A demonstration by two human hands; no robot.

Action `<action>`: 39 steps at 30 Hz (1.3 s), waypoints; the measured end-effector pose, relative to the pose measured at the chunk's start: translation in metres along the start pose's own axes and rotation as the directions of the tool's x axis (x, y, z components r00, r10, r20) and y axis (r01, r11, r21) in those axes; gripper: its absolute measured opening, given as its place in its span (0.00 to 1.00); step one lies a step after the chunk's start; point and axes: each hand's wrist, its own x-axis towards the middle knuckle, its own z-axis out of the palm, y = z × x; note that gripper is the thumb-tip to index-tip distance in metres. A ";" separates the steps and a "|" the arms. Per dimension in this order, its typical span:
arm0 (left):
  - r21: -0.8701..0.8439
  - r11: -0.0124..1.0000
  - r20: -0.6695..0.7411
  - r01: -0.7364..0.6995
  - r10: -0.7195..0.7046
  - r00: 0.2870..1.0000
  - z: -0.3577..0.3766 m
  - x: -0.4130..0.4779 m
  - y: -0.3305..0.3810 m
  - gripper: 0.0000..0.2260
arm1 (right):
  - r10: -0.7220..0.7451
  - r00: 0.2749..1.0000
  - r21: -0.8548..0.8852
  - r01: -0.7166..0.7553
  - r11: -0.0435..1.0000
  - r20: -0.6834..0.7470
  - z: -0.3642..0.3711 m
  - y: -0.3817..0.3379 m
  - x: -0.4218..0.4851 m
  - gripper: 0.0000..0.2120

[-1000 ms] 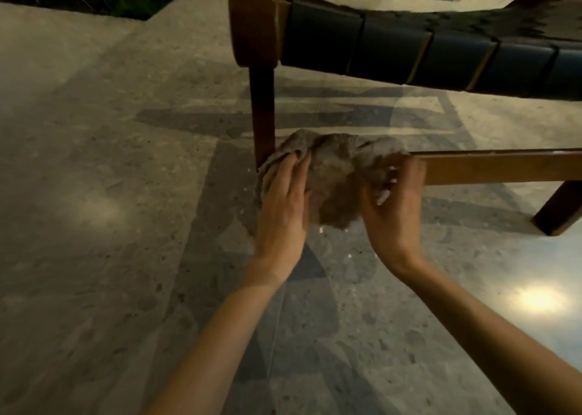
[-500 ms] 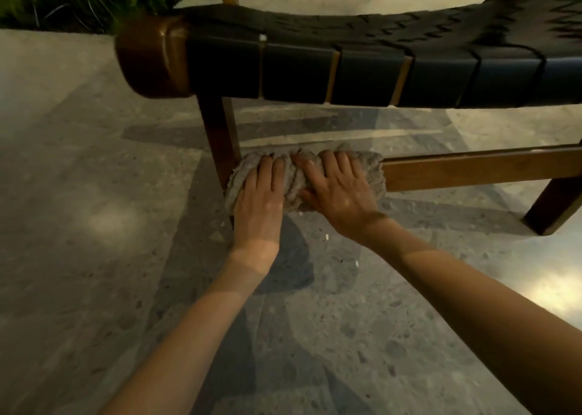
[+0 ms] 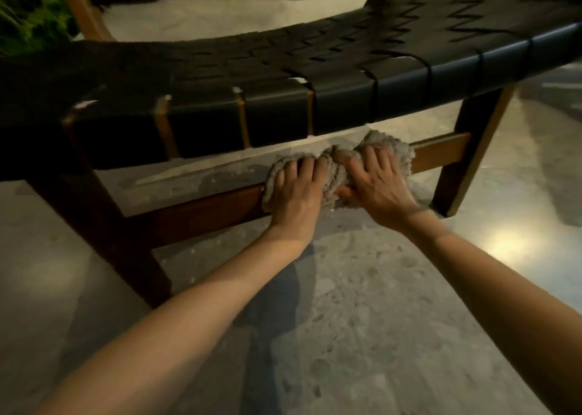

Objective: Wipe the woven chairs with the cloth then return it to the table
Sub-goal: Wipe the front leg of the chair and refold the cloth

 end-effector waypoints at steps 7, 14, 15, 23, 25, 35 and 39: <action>-0.074 0.992 0.076 -0.098 0.104 0.992 0.014 0.063 0.082 0.25 | 0.149 0.987 -0.011 -0.149 0.989 0.058 0.004 0.105 -0.006 0.34; -0.084 0.989 0.086 -0.125 0.133 0.987 0.023 0.086 0.117 0.29 | 0.184 0.982 0.050 -0.186 0.981 0.030 0.003 0.141 -0.010 0.34; -0.086 0.987 0.069 -0.133 0.139 0.988 0.023 0.086 0.116 0.29 | 0.184 0.983 0.058 -0.185 0.981 0.028 0.003 0.140 -0.010 0.34; -0.047 0.987 -0.027 -0.151 0.149 0.988 0.021 0.056 0.065 0.25 | 0.125 0.992 0.044 -0.125 0.991 0.009 -0.003 0.091 -0.004 0.36; -0.010 0.991 -0.023 -0.132 0.132 0.991 0.019 0.040 0.039 0.25 | 0.077 0.997 0.068 -0.075 0.995 -0.030 0.000 0.064 -0.002 0.33; 0.056 0.998 -0.070 -0.002 0.006 0.997 -0.016 -0.060 -0.109 0.28 | -0.079 0.990 0.098 0.091 0.991 -0.117 0.007 -0.109 0.017 0.24; 0.087 0.992 -0.069 0.095 -0.089 0.994 -0.024 -0.097 -0.155 0.29 | -0.129 0.978 0.093 0.146 0.985 -0.163 0.006 -0.172 0.023 0.23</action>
